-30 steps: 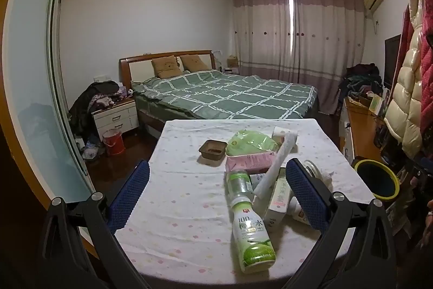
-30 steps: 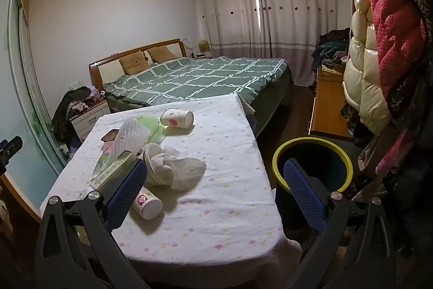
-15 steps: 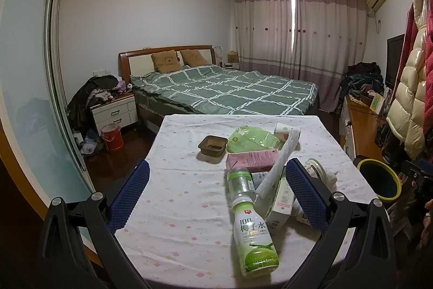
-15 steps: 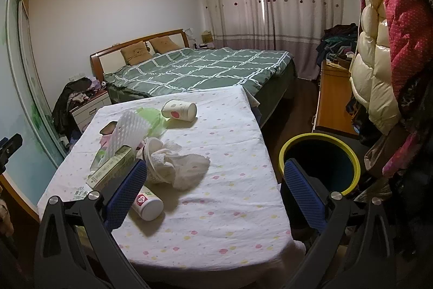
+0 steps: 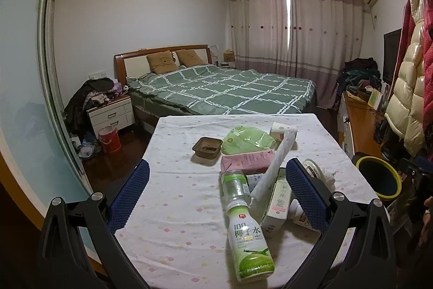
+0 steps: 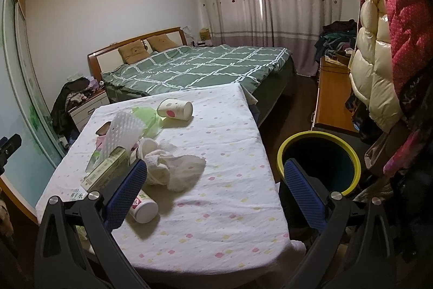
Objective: Collect trash
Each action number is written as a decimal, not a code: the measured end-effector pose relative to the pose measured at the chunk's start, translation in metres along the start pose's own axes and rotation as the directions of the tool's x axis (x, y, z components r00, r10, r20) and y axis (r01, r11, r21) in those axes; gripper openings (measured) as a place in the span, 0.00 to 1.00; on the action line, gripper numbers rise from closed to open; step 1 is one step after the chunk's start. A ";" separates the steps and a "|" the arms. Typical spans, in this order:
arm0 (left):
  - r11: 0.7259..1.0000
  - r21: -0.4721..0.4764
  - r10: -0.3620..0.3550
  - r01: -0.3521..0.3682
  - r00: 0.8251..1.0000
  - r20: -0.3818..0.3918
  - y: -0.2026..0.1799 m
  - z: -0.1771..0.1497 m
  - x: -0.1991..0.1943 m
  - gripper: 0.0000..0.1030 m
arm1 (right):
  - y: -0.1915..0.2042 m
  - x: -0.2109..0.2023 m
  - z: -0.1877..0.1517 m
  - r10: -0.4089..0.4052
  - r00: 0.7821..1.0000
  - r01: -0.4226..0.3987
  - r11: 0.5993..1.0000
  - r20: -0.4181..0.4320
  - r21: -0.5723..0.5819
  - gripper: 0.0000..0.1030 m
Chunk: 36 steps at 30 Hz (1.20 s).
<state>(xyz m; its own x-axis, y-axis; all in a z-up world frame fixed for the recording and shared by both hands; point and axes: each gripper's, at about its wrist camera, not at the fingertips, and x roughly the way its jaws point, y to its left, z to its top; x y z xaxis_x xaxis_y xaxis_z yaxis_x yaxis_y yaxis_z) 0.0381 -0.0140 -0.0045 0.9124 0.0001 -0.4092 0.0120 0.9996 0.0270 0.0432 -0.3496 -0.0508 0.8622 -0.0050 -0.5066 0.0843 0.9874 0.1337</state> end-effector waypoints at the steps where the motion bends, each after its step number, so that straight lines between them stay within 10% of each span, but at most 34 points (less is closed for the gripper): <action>1: 1.000 0.001 -0.003 0.003 1.000 0.000 -0.004 0.002 0.000 0.96 | -0.002 0.001 0.001 -0.001 1.000 0.001 1.000 0.002 0.004 0.94; 36: 0.999 0.038 -0.025 0.026 0.999 -0.031 -0.015 -0.009 0.013 0.96 | 0.000 0.020 -0.006 0.003 1.000 -0.003 1.000 -0.028 0.002 0.94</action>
<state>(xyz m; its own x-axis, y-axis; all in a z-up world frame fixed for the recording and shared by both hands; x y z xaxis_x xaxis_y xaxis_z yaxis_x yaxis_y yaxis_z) 0.0462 -0.0285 -0.0181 0.8987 -0.0236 -0.4379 0.0513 0.9974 0.0515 0.0575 -0.3490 -0.0666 0.8483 0.0025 -0.5294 0.0824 0.9872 0.1366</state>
